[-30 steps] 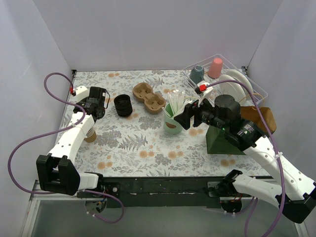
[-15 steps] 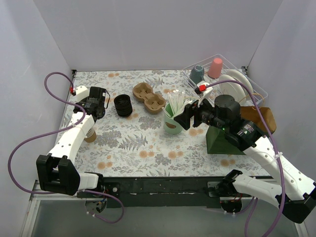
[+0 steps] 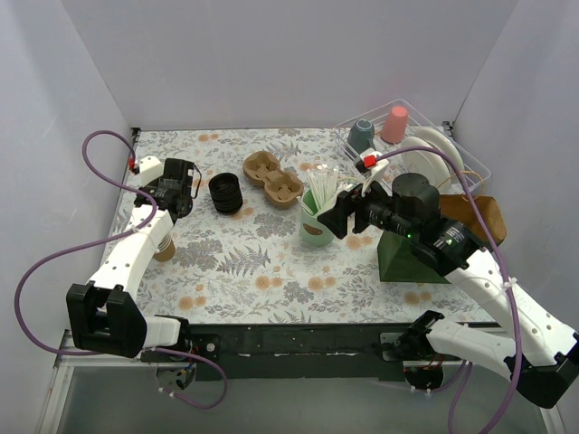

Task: Pack the takeout coffee

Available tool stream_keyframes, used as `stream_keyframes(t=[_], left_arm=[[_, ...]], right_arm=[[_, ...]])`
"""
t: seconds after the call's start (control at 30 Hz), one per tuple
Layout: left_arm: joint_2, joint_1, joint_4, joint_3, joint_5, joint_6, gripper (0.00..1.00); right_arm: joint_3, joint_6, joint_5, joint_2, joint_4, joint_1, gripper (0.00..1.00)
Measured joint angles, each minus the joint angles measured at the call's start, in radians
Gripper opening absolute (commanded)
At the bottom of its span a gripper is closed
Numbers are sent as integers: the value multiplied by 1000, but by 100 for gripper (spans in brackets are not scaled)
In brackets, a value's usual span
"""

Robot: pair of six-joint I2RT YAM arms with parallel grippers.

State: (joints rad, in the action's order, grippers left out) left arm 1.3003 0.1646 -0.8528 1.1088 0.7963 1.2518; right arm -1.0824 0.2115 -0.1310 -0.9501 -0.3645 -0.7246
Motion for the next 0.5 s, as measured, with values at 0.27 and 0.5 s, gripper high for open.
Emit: stream_keyframes(t=[0.27, 0.5], left_arm=[[0, 0, -3, 22, 2, -26, 0], [2, 0, -5, 66, 4, -43, 0]], right_arm=[[0, 0, -5, -10, 0, 0, 81], [0, 0, -11, -23, -2, 0, 81]])
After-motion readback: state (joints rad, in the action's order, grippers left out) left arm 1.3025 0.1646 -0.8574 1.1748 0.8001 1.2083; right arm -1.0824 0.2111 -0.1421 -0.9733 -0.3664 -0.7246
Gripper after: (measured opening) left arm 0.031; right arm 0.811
